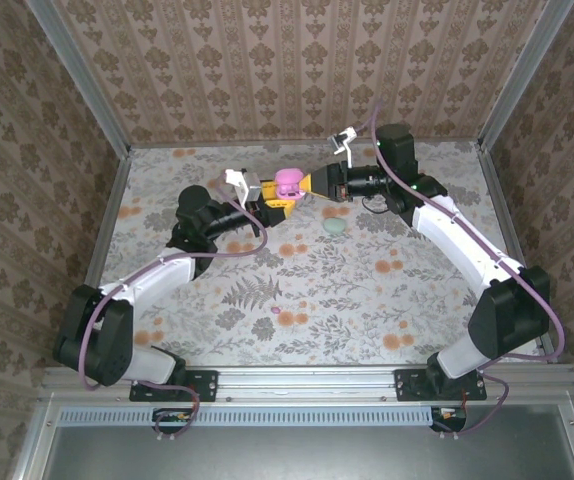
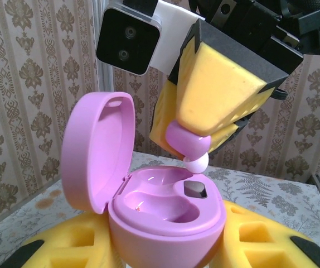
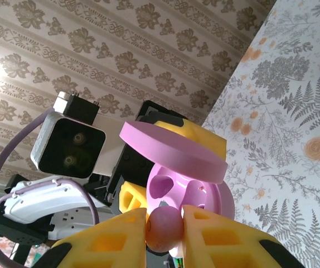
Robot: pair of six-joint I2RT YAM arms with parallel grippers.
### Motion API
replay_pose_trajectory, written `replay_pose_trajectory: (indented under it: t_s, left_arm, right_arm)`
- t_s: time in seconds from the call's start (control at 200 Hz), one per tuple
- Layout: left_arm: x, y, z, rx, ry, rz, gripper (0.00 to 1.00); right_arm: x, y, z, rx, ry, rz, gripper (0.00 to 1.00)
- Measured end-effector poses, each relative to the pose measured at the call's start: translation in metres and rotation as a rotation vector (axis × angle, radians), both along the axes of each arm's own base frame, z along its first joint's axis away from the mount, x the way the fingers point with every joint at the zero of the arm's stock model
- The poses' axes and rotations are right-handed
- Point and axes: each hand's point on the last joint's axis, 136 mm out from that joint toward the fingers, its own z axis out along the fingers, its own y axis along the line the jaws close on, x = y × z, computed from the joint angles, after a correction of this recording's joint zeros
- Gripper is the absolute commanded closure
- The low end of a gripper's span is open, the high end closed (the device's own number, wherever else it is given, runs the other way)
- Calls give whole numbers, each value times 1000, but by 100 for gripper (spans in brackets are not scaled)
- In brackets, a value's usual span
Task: Insert wireless bluetooth earbuds into charging case
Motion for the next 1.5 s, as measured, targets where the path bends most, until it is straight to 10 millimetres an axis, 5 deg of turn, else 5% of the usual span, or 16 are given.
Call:
replay_pose_trajectory:
  t_s: [1.5]
  left_arm:
    - [-1, -3, -4, 9, 27, -12, 72]
  right_arm:
    - [6, 5, -9, -162, -131, -79, 70]
